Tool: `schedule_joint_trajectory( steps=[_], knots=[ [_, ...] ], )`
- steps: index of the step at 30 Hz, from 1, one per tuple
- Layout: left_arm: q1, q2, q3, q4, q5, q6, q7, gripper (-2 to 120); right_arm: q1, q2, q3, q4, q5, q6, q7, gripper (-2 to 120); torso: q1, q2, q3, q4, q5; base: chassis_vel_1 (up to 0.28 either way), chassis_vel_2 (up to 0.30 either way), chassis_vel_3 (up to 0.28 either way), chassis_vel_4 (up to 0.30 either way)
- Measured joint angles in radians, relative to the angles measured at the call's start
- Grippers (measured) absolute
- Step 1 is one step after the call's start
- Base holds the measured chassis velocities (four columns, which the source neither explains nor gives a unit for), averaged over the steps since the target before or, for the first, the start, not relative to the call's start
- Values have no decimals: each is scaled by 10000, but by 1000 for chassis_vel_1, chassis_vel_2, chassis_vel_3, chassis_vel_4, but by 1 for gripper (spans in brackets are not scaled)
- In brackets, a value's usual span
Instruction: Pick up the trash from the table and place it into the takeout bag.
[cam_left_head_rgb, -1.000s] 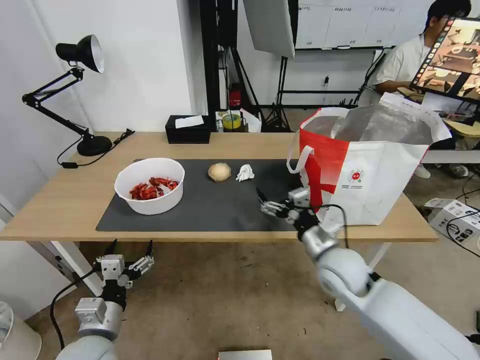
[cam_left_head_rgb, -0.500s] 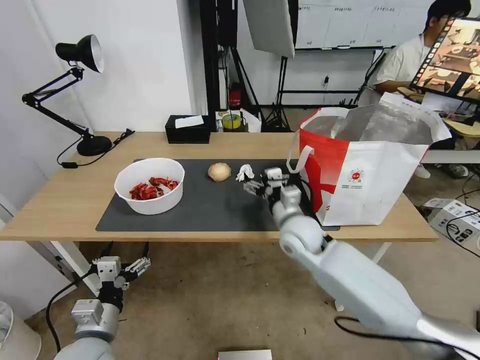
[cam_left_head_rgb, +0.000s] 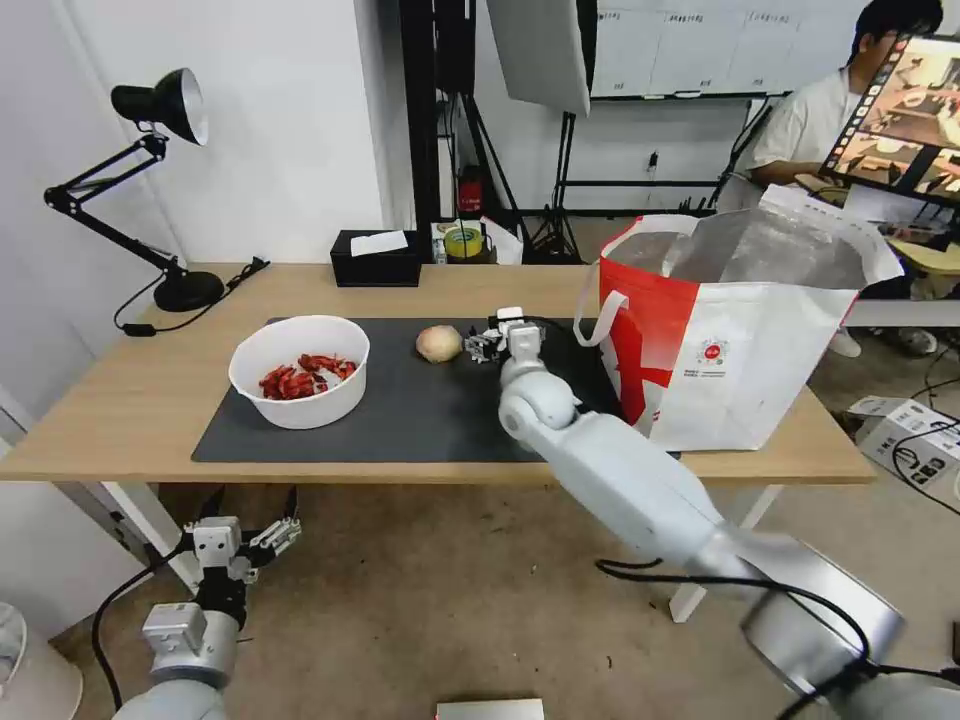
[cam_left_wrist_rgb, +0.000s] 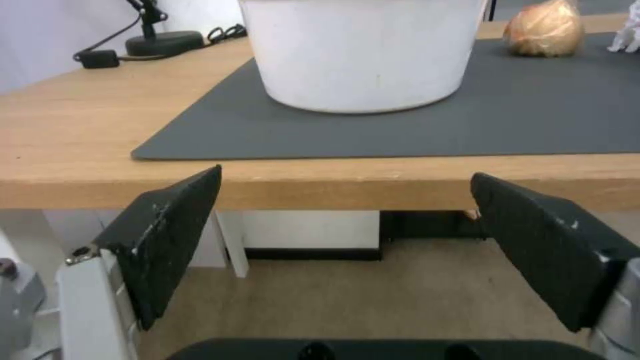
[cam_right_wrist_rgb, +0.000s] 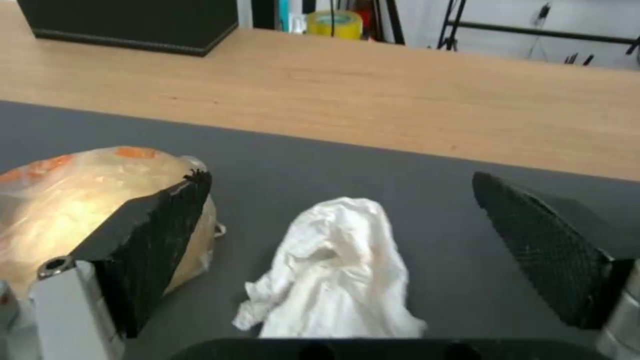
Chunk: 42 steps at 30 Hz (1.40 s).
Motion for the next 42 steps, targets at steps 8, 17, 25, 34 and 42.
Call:
schedule_joint_trajectory(
  steps=[8,17,25,34,42],
  knots=[
    [16,-81,-23,-6,9,-29,5,100,153,378,73,-652,-10,-393,-107,100,-1,1,0,-1,1,0,0,0,0],
    [-62,-23,11,3,-18,-31,7,100,47,336,112,-716,-13,-471,-123,100,0,0,0,-2,2,0,0,0,0],
    [-7,-121,50,22,-35,-31,17,100,36,419,289,-1012,11,-561,-285,100,-1,0,0,-2,2,0,0,0,0],
    [3,-153,59,33,-49,-35,23,100,-24,479,356,-1107,52,-565,-362,86,-1,1,0,-2,2,0,0,0,0],
    [8,-157,89,36,-47,-41,26,100,-108,420,369,-1064,59,-461,-438,58,-1,1,-1,-1,2,0,0,0,0]
  ],
)
